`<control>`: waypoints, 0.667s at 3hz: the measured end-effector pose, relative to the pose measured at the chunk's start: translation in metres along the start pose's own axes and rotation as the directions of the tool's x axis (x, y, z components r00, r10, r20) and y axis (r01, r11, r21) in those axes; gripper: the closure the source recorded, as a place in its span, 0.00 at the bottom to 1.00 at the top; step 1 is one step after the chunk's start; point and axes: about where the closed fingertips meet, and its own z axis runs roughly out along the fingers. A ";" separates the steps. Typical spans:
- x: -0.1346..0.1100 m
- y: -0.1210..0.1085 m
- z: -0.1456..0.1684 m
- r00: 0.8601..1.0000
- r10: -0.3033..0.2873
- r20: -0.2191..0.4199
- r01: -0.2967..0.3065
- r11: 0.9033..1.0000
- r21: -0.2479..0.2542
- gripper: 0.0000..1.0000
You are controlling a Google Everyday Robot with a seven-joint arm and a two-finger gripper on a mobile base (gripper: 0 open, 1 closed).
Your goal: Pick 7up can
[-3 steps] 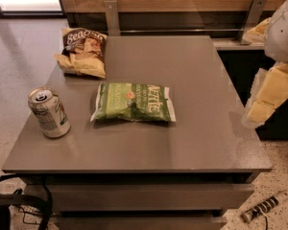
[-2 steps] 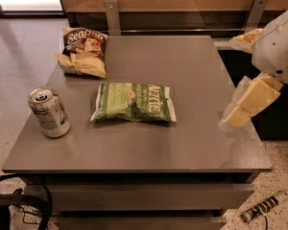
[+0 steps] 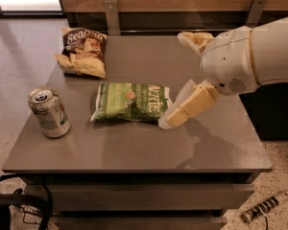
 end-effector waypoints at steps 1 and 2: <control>-0.030 0.005 0.020 0.995 -0.002 0.103 0.004 1.000 -0.017 0.00; -0.030 0.005 0.025 0.994 0.003 0.107 0.000 1.000 -0.022 0.00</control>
Offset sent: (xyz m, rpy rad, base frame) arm 0.0008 0.0284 0.0075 0.0747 -0.0138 0.0407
